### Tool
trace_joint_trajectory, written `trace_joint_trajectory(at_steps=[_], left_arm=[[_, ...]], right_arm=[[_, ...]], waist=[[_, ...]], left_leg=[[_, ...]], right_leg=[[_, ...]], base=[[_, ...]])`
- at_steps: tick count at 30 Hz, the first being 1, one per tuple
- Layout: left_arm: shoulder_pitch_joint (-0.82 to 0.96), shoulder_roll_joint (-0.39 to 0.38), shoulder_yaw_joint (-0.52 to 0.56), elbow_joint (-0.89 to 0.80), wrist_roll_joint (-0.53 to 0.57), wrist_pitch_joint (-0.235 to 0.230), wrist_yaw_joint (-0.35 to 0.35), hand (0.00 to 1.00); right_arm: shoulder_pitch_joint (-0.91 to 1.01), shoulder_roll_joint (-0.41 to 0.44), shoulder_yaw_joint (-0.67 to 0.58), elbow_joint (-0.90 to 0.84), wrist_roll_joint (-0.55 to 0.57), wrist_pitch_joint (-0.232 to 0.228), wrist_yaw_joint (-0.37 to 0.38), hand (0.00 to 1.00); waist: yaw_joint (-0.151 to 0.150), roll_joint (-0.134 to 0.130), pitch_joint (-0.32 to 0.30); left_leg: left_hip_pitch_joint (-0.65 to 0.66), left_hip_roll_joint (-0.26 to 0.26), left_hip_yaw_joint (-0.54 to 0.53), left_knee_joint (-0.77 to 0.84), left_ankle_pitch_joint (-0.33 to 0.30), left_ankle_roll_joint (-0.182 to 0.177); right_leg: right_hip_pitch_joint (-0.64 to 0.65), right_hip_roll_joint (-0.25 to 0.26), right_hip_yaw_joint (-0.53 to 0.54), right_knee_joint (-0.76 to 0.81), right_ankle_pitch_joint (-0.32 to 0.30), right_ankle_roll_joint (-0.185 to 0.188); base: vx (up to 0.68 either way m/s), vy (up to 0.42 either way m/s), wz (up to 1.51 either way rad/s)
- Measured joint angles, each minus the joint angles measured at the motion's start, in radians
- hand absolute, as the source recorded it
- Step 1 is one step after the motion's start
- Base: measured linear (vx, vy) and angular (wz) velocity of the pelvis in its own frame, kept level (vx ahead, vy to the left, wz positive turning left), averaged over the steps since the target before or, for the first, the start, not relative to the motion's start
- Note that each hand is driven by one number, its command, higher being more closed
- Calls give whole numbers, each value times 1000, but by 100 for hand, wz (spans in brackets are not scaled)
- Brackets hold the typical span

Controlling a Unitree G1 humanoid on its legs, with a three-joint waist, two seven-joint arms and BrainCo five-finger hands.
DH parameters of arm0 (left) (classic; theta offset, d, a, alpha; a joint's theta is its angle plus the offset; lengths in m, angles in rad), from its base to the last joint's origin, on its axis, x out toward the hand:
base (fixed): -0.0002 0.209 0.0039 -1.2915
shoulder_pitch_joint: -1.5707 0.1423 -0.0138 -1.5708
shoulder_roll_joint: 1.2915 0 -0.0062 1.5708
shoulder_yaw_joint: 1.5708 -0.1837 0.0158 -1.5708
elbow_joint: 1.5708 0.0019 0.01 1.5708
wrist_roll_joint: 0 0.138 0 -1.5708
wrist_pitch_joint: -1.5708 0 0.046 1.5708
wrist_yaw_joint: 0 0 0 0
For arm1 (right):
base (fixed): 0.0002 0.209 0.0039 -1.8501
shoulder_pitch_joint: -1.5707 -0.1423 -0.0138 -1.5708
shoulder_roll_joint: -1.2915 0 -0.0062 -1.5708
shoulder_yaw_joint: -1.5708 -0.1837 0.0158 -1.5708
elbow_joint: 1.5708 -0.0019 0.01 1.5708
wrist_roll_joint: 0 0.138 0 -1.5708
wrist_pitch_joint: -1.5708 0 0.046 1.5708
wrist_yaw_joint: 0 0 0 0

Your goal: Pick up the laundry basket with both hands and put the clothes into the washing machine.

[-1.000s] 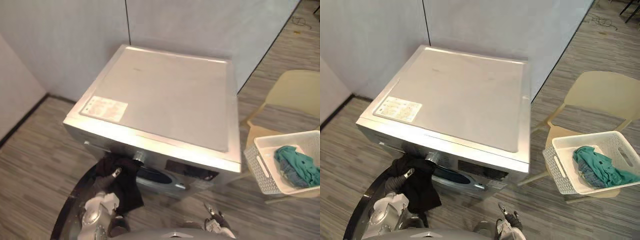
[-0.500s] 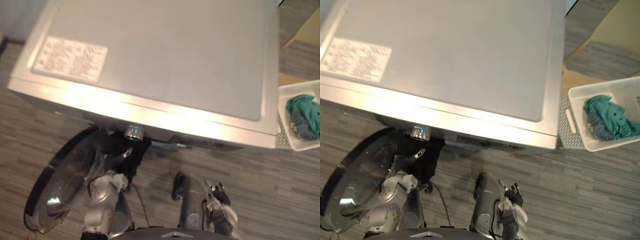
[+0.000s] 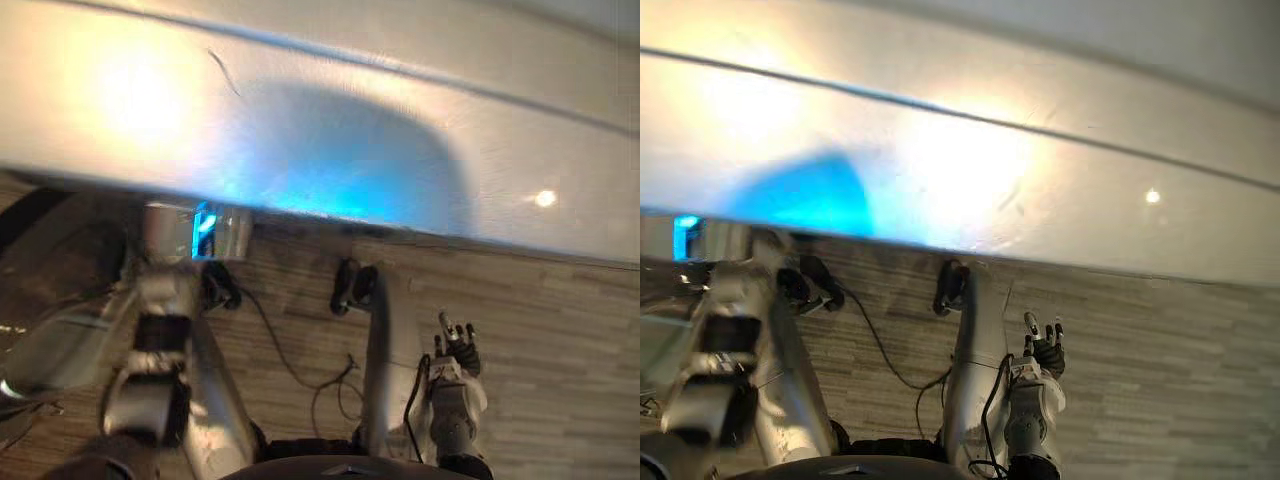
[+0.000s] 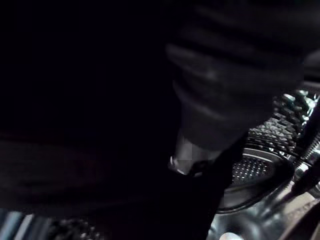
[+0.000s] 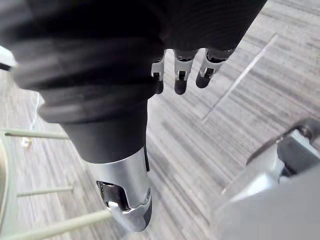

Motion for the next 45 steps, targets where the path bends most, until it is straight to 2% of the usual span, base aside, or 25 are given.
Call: trace_joint_trajectory(at_steps=[2, 4, 7, 9, 13, 16, 17, 19, 21, 23, 24, 25, 30, 32, 33, 34, 35, 36, 38, 40, 41, 42, 43, 44, 45], left_arm=[[-119, 52, 0, 30, -35, 2, 12, 100], [-303, 195, -20, 31, -65, 1, 14, 100], [-439, 233, -131, 57, -80, -13, 10, 100], [-502, 257, -161, 72, -93, -58, 5, 100], [-564, 318, -332, 90, 2, -67, 22, 100], [-594, 364, -494, 88, 291, -54, 132, 100], [-600, 376, -526, 84, 347, -50, 149, 100], [-622, 411, -634, 58, 623, -6, 184, 100], [-648, 434, -730, 41, 814, 18, 188, 100], [-682, 453, -825, 10, 1081, 36, 154, 100], [-688, 451, -836, 7, 1139, 33, 137, 100], [-699, 450, -856, 8, 1235, 29, 100, 0], [-695, 449, -827, 71, 1395, 11, 18, 0], [-646, 392, -658, 140, 1398, 8, -1, 0], [-624, 317, -492, 196, 1334, 43, -2, 0], [-628, 246, -333, 256, 1170, 86, 0, 0], [-632, 219, -258, 281, 1104, 103, 4, 0], [-649, 189, -145, 351, 895, 114, 17, 0], [-670, 184, -117, 436, 625, 108, 27, 0], [-675, 178, -109, 490, 191, 72, 27, 0], [-675, 173, -112, 493, -96, 34, 26, 0], [-676, 166, -117, 491, -204, 13, 26, 0], [-676, 157, -147, 469, -481, -37, 20, 0], [-676, 155, -144, 442, -566, -47, 6, 0], [-676, 159, -144, 427, -573, -47, 0, 0]], right_arm=[[-1, 0, 1, 3, 22, -9, 0, 0], [-1, 2, -1, 22, 30, -14, 3, 0], [-1, 1, -8, 69, 54, -13, 10, 0], [0, 1, -10, 92, 76, -13, 29, 0], [3, 1, -49, 145, 112, -8, 54, 0], [3, 1, -67, 139, 133, -14, 72, 0], [3, 1, -66, 131, 139, -15, 75, 0], [2, -1, -49, 91, 146, -37, 91, 0], [0, -3, -29, 63, 151, -55, 94, 0], [-3, -5, 9, 21, 160, -79, 96, 0], [-4, -6, 14, 13, 167, -85, 96, 0], [-7, -6, 24, 4, 181, -96, 96, 0], [-9, -7, 37, -4, 185, -126, 93, 0], [-10, -7, 38, -10, 185, -126, 92, 0], [-9, -3, 38, -21, 185, -126, 90, 0], [-10, 0, 38, -35, 183, -126, 83, 0], [-10, 1, 38, -37, 182, -126, 83, 0], [-10, 2, 38, -35, 181, -122, 72, 0], [-12, 2, 37, -33, 182, -115, 46, 0], [-25, 3, 36, -32, 180, -85, 30, 0], [-35, 3, 36, -31, 180, -73, 17, 0], [-40, 3, 37, -32, 179, -71, 12, 0], [-52, 4, 39, -34, 176, -60, -2, 0], [-57, 4, 42, -35, 174, -52, -4, 0], [-57, 4, 42, -37, 174, -50, -4, 0]], waist=[[-6, -1, 0], [-16, -2, 1], [-21, -4, 1], [-36, -7, 1], [-27, -16, 2], [-25, -22, 2], [-26, -22, 2], [-31, -24, 1], [-33, -24, 0], [-42, -28, -2], [-44, -28, -2], [-50, -33, -5], [-63, -49, -14], [-61, -55, -17], [-61, -55, -17], [-63, -56, -18], [-65, -57, -19], [-69, -60, -20], [-69, -60, -21], [-68, -61, -21], [-68, -61, -21], [-68, -61, -21], [-72, -61, -21], [-75, -61, -21], [-75, -61, -21]], left_leg=[[-48, 18, -3, 10, 5, 9], [-93, 35, -9, 23, 9, 15], [-111, 36, -25, 33, 11, 17], [-124, 34, -28, 34, 15, 21], [-141, 22, -31, 34, 29, 25], [-146, 7, -29, 35, 33, 30], [-148, 6, -30, 34, 34, 32], [-159, 4, -31, 30, 38, 38], [-161, 2, -28, 21, 40, 41], [-163, 2, -20, 7, 42, 45], [-164, 2, -18, 4, 43, 47], [-164, 6, -11, -4, 45, 50], [-164, 19, 12, -17, 43, 53], [-161, 22, 21, -20, 43, 52], [-161, 24, 22, -21, 43, 51], [-161, 23, 22, -22, 43, 51], [-161, 23, 22, -23, 43, 50], [-161, 22, 22, -27, 45, 50], [-161, 17, 20, -33, 52, 50], [-162, 15, 16, -38, 61, 53], [-162, 15, 14, -39, 62, 53], [-163, 15, 12, -39, 62, 53], [-164, 15, 6, -38, 62, 52], [-169, 15, -2, -37, 64, 51], [-169, 15, -4, -38, 64, 50]], right_leg=[[-46, 17, 1, -8, 24, -4], [-89, 31, 0, -13, 48, -9], [-100, 37, -3, -13, 59, -13], [-110, 37, -4, -13, 65, -15], [-130, 27, -2, 1, 68, -16], [-138, 15, 1, 7, 70, -16], [-138, 14, 1, 6, 71, -15], [-141, 15, -2, -9, 84, -13], [-141, 16, -2, -29, 98, -10], [-141, 22, -2, -66, 123, -6], [-141, 25, -1, -76, 129, -5], [-142, 31, 1, -96, 140, -1], [-151, 44, 13, -132, 167, 6], [-156, 46, 19, -135, 170, 6], [-156, 47, 20, -137, 170, 6], [-155, 47, 20, -137, 170, 6], [-155, 46, 19, -137, 170, 6], [-155, 46, 18, -137, 169, 6], [-155, 45, 17, -137, 169, 6], [-154, 45, 12, -138, 169, 5], [-153, 45, 10, -138, 169, 5], [-152, 46, 8, -138, 170, 5], [-148, 45, 2, -138, 169, 4], [-145, 45, -6, -139, 168, 2], [-145, 45, -7, -138, 167, 0]], base=[[-77, 4, -42], [-50, 1, -39], [-23, -14, -14], [-32, -43, -2], [-40, -76, 9], [-30, -63, 9], [-23, -52, 5], [-30, -37, -2], [-35, -12, -8], [-39, 1, -17], [-41, 2, -21], [-43, -2, -27], [-38, -20, -14], [-19, -31, -5], [0, 0, 0], [0, 0, 0], [-13, -34, 2], [-9, -31, 3], [-10, -41, 7], [-13, -49, 5], [0, 0, 0], [0, 0, 0], [0, 0, 0], [0, 0, 0], [0, 0, 0]])
